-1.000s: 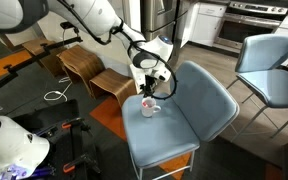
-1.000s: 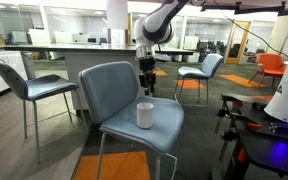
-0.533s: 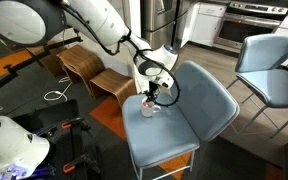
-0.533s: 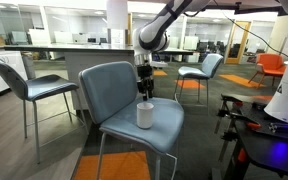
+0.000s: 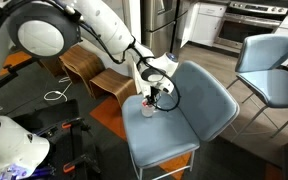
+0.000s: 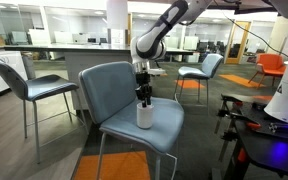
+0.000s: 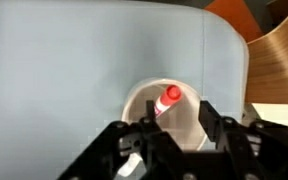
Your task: Remove the marker from the white mug.
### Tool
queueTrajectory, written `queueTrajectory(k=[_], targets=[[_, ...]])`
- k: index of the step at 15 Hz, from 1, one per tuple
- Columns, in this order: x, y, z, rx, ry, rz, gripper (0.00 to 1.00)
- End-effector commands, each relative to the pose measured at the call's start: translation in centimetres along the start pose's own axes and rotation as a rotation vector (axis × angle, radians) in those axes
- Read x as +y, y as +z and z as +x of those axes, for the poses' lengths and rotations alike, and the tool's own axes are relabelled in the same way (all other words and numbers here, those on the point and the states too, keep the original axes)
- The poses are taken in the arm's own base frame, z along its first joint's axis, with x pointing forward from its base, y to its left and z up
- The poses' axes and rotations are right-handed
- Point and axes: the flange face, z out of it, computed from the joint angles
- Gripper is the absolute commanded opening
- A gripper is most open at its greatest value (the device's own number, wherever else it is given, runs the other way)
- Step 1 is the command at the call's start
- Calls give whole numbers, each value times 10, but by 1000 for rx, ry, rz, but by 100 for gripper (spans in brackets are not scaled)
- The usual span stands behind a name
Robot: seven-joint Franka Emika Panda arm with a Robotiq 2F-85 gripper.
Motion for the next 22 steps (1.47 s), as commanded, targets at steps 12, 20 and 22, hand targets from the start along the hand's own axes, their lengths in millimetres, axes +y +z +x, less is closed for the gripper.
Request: queueTrajectory(k=[12, 20, 22], targets=[[2, 33, 18, -58, 71, 19, 44], [2, 24, 20, -58, 87, 17, 5], [1, 17, 19, -66, 95, 20, 5]])
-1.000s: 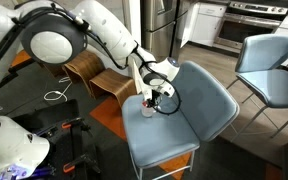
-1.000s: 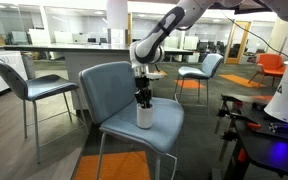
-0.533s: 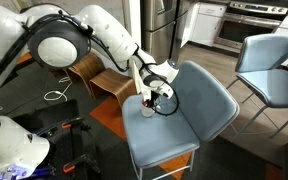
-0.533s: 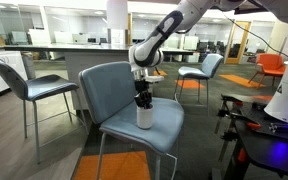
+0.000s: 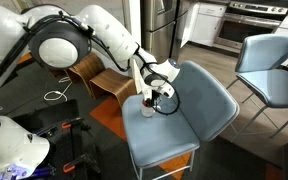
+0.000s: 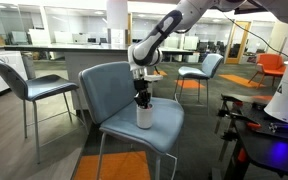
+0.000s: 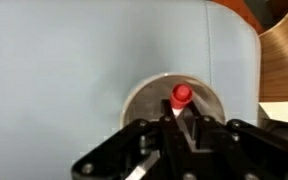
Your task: Remove the marker from the white mug.
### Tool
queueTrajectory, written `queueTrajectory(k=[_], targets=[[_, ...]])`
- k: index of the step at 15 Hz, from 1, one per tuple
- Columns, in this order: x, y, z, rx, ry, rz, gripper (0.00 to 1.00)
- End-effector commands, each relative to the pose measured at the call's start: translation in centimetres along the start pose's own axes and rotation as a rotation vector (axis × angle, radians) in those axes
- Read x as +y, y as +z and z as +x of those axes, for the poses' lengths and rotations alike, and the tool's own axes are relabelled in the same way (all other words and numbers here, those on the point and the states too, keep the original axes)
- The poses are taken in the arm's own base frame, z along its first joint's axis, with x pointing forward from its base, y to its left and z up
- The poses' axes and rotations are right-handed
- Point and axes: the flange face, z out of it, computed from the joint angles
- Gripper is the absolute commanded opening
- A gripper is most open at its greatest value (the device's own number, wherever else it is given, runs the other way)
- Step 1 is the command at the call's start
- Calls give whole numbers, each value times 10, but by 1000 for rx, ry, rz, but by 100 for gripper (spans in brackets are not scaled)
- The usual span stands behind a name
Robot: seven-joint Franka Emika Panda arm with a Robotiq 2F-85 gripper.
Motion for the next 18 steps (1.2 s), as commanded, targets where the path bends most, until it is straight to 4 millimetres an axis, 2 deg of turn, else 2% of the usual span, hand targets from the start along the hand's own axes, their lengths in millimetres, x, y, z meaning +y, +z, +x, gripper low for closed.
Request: queueTrajectory(k=[1, 5, 10, 14, 16, 18], targets=[[-3, -17, -1, -32, 42, 10, 5], [-3, -48, -11, -76, 20, 18, 5], [3, -111, -37, -128, -22, 53, 5], [20, -156, -54, -69, 8, 72, 5], [37, -164, -59, -16, 68, 62, 5], [56, -160, -61, 39, 126, 67, 5]])
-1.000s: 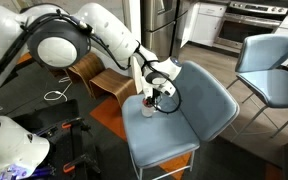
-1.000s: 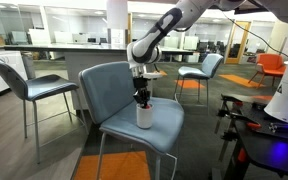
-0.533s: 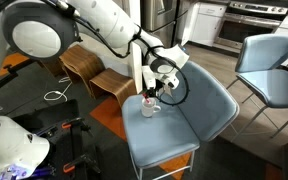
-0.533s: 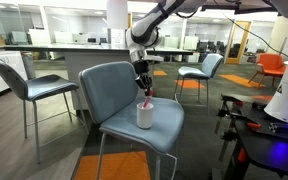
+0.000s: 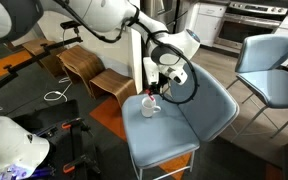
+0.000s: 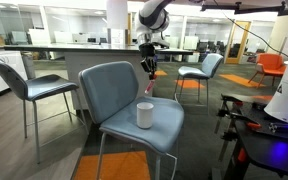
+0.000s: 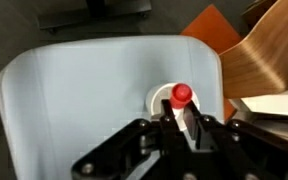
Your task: Remove the marker from the white mug.
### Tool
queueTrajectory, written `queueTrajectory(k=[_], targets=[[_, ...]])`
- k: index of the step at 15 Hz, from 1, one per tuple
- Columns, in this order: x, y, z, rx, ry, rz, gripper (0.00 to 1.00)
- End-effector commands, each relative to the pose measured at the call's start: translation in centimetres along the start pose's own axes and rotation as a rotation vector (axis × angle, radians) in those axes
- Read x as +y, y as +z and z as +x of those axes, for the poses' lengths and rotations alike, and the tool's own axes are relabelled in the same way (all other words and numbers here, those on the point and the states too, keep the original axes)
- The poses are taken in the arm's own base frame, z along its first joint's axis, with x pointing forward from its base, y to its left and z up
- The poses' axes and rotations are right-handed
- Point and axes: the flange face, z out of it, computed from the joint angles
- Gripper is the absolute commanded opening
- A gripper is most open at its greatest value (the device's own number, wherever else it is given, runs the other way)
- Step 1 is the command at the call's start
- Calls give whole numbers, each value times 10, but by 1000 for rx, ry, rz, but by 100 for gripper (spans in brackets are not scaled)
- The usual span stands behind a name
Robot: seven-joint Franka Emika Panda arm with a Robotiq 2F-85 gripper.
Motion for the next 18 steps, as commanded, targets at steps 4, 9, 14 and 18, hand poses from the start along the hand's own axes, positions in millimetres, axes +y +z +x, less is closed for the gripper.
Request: queueTrajectory(k=[4, 9, 14, 18], targets=[[53, 43, -4, 221, 145, 0, 5], [61, 110, -3, 278, 56, -31, 5], [57, 142, -7, 260, -133, -13, 5], [75, 148, -7, 239, -215, 25, 5]])
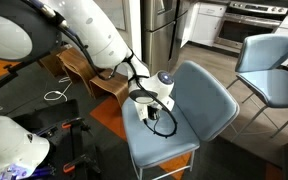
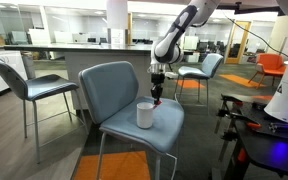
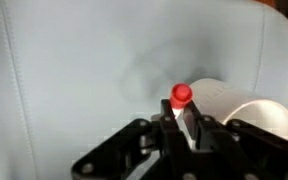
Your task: Remove the marker from the white mug.
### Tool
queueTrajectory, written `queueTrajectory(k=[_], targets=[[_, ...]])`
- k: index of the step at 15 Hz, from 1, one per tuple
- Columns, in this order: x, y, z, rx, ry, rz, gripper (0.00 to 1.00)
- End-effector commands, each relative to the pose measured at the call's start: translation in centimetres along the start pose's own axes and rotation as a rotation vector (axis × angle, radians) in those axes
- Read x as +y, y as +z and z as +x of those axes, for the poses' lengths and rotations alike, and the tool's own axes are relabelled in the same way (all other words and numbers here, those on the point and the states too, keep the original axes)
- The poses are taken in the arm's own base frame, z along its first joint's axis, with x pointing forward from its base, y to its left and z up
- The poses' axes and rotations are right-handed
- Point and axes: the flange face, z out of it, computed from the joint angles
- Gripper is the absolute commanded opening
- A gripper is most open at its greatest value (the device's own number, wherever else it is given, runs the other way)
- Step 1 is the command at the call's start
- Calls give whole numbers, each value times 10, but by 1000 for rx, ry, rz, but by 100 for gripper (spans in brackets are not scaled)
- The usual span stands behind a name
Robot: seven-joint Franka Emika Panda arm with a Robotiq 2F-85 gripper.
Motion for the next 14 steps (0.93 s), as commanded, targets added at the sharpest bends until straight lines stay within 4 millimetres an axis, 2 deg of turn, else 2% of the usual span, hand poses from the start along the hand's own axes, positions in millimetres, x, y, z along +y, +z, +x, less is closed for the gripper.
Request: queueTrajectory(k=[1, 3, 6, 11, 12, 13, 14], targets=[[14, 4, -6, 2, -60, 59, 5], [21, 6, -11, 5, -15, 72, 5], [20, 4, -16, 31, 2, 80, 5], [24, 2, -6, 81, -31, 140, 5], [28, 1, -5, 75, -29, 141, 44], [32, -2, -6, 74, -33, 139, 45], [37, -4, -9, 72, -31, 121, 52]])
